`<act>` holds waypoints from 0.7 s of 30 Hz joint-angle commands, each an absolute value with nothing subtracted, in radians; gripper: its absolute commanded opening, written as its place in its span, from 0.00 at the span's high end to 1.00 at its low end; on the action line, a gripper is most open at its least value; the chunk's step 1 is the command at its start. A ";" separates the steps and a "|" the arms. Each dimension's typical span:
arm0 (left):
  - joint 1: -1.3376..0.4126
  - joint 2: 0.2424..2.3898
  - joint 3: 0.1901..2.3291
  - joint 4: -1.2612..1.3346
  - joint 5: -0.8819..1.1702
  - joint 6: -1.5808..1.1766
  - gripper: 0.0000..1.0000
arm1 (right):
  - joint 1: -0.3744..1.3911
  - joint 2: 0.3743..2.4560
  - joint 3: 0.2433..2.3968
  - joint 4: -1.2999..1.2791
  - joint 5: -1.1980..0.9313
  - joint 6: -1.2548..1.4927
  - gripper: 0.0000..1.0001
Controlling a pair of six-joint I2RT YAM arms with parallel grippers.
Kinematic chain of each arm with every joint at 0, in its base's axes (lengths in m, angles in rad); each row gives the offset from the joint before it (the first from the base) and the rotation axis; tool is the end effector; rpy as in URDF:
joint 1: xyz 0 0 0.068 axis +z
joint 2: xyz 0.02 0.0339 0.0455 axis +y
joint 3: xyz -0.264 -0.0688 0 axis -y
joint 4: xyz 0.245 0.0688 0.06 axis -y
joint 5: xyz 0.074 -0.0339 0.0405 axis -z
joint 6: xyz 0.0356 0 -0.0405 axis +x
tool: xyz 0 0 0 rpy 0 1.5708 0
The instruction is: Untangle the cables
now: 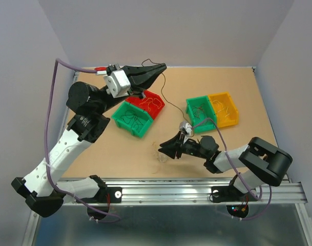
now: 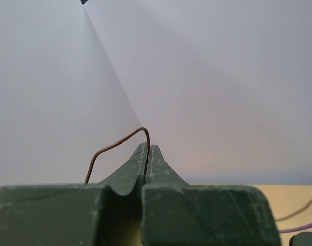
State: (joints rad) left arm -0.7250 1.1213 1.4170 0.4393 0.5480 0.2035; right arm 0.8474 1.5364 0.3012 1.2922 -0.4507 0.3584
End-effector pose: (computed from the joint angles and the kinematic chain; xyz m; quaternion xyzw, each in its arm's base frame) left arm 0.1371 -0.1462 0.5501 0.3961 0.2386 -0.3329 0.8218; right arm 0.1566 0.2008 0.1718 -0.3196 0.6101 0.5282 0.4967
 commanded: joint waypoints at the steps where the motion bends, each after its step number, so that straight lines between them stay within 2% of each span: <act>1: -0.726 1.103 1.388 0.420 0.477 0.244 1.00 | 0.859 1.445 0.230 1.746 -0.407 0.327 0.61; 7: -0.724 1.127 1.232 0.462 0.440 0.296 1.00 | 0.859 1.221 0.138 1.626 -0.224 0.299 0.49; 9: -0.724 1.166 1.189 0.485 0.445 0.308 1.00 | 0.859 1.111 0.123 1.463 -0.125 0.279 0.48; 10: -0.723 1.166 1.189 0.488 0.449 0.313 1.00 | 0.859 1.076 0.115 1.462 -0.124 0.279 0.48; 13: -0.723 1.248 1.189 0.497 0.471 0.342 1.00 | 0.858 0.915 0.083 1.291 0.068 0.271 0.42; 21: -0.712 1.358 1.172 0.500 0.351 0.448 1.00 | 0.858 0.621 0.074 0.997 0.158 0.258 0.40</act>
State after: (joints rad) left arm -0.7235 1.3632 1.1847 0.4255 0.4137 0.3790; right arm 0.8524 0.6865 0.0849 1.1534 0.0711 0.2836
